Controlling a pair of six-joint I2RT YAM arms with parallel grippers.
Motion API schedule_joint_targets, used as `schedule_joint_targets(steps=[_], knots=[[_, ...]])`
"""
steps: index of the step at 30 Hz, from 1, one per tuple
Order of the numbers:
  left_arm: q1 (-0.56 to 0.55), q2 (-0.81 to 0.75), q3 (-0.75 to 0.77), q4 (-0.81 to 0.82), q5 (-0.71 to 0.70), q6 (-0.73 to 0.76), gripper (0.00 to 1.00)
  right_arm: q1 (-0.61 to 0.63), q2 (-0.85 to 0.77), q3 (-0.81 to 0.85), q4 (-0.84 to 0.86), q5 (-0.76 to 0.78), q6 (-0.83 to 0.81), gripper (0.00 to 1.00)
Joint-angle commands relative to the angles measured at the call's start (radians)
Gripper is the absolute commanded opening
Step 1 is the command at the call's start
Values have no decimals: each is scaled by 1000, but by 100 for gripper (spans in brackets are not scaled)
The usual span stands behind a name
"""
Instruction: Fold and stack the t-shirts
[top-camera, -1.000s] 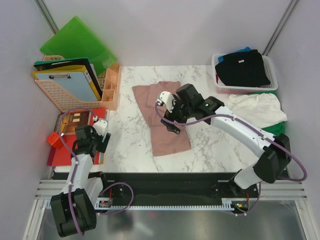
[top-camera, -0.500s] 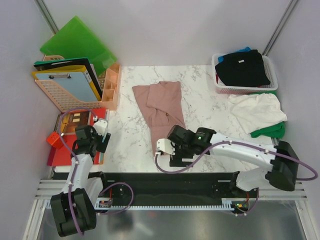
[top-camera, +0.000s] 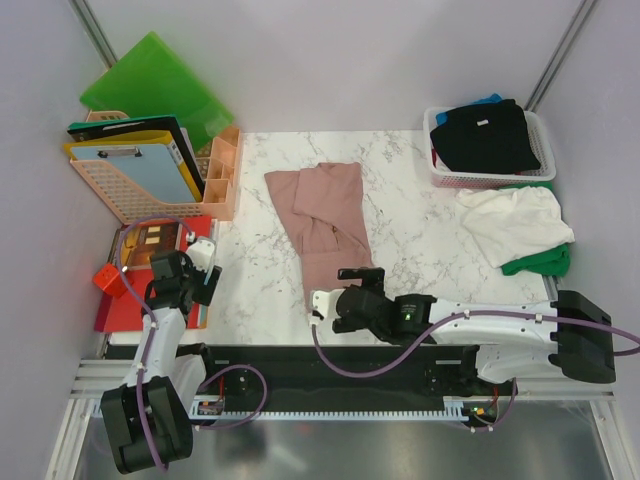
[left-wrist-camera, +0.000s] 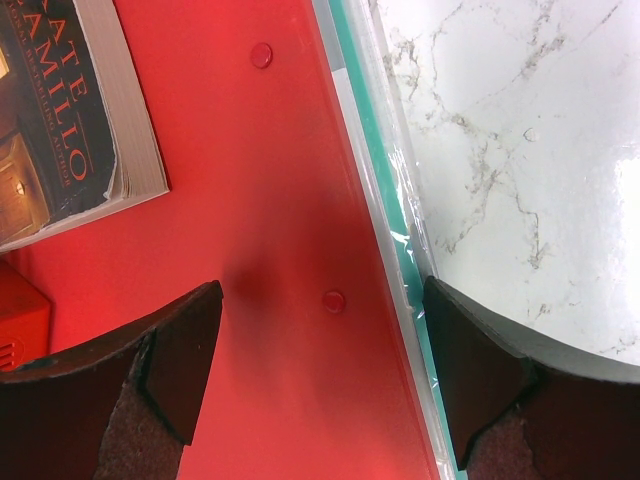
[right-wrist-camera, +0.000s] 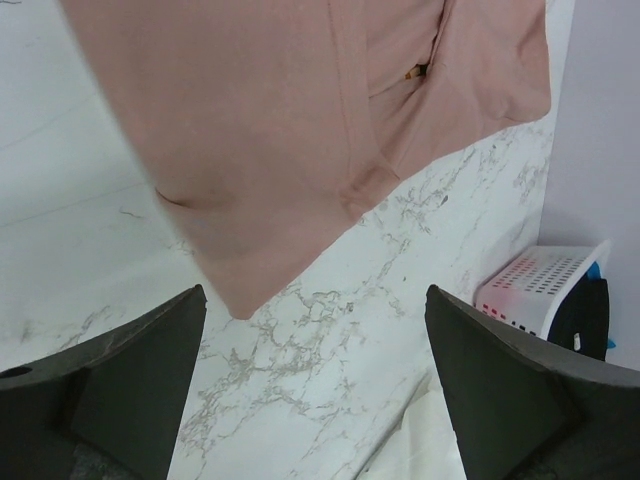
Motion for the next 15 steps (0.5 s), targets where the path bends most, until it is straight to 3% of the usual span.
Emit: schedule_joint_targets(steps=[1, 10, 15], knots=[[1, 16, -16, -33, -46, -8, 89, 17, -22, -24, 101, 45, 27, 98], [1, 19, -16, -32, -55, -11, 88, 112, 21, 16, 6, -138, 126, 98], [1, 19, -18, -27, -58, -11, 88, 134, 48, -18, 53, -179, 120, 98]])
